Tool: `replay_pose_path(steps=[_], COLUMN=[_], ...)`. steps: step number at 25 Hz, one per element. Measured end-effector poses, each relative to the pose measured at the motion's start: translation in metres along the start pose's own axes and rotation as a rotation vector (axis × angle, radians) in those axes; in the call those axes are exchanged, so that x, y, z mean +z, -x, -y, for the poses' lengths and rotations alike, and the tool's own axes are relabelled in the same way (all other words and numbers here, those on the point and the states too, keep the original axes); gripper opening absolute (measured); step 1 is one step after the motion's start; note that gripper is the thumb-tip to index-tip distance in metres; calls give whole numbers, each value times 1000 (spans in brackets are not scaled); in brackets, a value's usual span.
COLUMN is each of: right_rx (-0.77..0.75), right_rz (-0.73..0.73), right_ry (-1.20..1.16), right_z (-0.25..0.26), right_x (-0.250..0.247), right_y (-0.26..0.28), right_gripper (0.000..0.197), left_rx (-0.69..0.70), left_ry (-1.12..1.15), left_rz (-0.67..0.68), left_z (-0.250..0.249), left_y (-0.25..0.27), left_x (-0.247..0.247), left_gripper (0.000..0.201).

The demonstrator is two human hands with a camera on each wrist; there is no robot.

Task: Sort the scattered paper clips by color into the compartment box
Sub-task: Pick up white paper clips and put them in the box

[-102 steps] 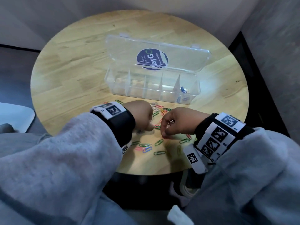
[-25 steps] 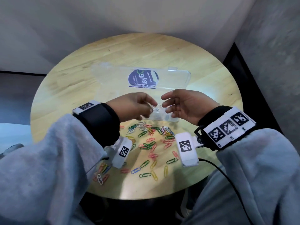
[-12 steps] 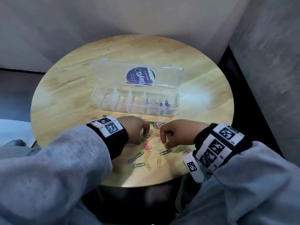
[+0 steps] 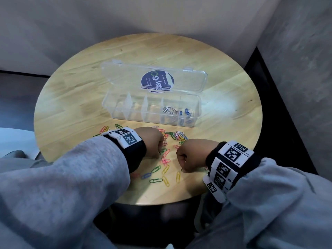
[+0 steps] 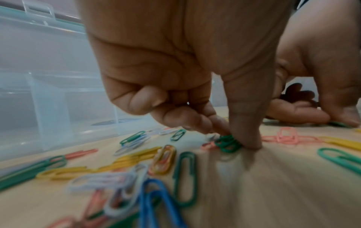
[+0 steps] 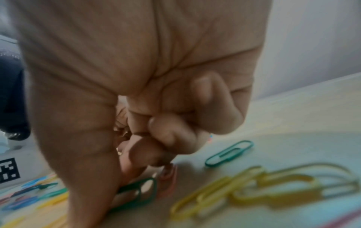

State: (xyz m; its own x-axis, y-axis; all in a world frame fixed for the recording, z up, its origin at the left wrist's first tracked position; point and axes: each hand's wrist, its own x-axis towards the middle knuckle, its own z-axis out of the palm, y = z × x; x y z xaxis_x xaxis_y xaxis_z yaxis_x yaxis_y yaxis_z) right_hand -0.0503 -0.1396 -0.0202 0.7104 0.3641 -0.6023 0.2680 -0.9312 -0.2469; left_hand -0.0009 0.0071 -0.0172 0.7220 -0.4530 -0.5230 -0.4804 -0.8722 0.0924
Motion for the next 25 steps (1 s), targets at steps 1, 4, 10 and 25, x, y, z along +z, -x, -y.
replay_pose_path(steps=[1, 4, 10, 25], right_rx=[3, 6, 62, -140], right_rz=[3, -19, -244, -52], right_ry=[-13, -251, -884, -250], right_z=[0, -12, -54, 24], right_x=[-1, -18, -44, -27], right_y=[0, 10, 30, 3], right_gripper=[22, 18, 18, 11], left_rx=[-4, -25, -63, -64], left_ry=[5, 22, 64, 707], left_rz=[0, -14, 1, -9], left_z=[0, 1, 2, 37], left_y=[0, 1, 2, 20], left_x=[0, 2, -3, -19], left_gripper=[11, 11, 15, 24])
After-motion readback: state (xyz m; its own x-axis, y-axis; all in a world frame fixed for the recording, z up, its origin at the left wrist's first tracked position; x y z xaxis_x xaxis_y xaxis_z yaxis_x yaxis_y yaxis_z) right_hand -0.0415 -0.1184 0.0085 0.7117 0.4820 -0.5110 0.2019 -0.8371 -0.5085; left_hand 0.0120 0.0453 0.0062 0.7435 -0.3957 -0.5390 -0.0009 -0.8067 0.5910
